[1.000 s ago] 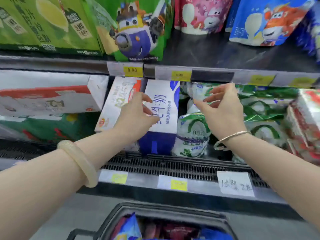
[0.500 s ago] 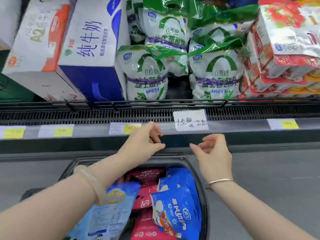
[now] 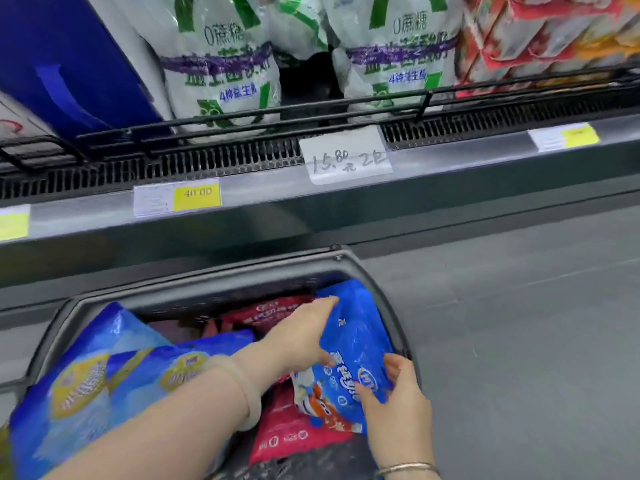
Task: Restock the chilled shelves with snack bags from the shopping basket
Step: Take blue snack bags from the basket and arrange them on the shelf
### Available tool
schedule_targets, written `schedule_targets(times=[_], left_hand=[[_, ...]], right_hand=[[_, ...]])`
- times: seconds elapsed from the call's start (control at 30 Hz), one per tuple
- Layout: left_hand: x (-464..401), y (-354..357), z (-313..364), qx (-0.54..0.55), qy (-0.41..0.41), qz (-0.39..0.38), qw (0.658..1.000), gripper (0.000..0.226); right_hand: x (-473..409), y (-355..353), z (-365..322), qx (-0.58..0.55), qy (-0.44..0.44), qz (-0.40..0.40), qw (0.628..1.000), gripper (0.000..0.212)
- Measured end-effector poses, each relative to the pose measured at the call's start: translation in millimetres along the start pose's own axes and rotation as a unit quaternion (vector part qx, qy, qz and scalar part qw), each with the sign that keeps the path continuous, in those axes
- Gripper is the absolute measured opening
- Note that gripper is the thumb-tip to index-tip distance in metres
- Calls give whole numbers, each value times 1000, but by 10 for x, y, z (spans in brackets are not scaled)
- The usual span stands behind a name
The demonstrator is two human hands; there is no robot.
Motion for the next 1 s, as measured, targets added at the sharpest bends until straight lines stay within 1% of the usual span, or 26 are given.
schedule_targets(times=[0.07,0.13,0.2,0.27,0.37,0.43,0.47,0.5,0.57,0.63,0.7,0.77,0.83,0.9,0.93,1.0], left_hand=[[-164,23,-13,25,12,25,999,104],[-325,18,-7,65,23,55,996,104],[-431,-3,-31,80,15,72,994,97],[-495,9,-75,60,2,75,995,86],[-529,65,-153,5,-31,14,999,82],[-502,106,-180,3,-34,-16,999,64],[-485,130,-196,12,-26,-22,999,54],[-469,151,-217,30,-11,-27,999,50],[-434,189,-253,105,29,-32,994,40],[-371,203,-262,169,44,-28,984,27],[-313,206,-256,180,43,-17,982,19],[-245,182,-266,177,43,-8,983,16],[-124,100,-270,187,38,-2,982,12],[19,-39,-270,234,26,8,972,11],[106,-136,-256,266,23,15,964,12],[292,-352,-202,323,31,36,945,13]], right_hand=[[-43,110,80,12,2,3,1000,58],[-125,183,120,24,-13,7,1000,65],[-189,213,118,43,-34,8,998,68],[-236,238,151,76,-54,18,995,68],[-281,286,221,127,-73,40,988,63],[-305,294,238,145,-72,56,985,59],[-311,293,239,139,-70,64,986,56],[-312,292,238,127,-66,75,987,53],[-305,290,230,120,-56,100,986,52],[-293,284,212,150,-38,127,980,58],[-298,246,189,197,-13,158,968,62],[-298,179,152,233,5,161,959,52],[-301,99,104,255,7,121,959,38],[-303,-6,12,224,-17,76,971,35],[-306,-72,-76,184,-40,68,980,33],[-300,-222,-323,112,-78,81,987,27]])
Point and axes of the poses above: each hand's wrist, its own x-axis away from the middle knuckle, its own y-axis out of the palm, z = x × y, the point moved 1 cm from there along -x, towards the middle knuckle, and after that the axes turned 13 degrees about -z, right-handed, at the moved point
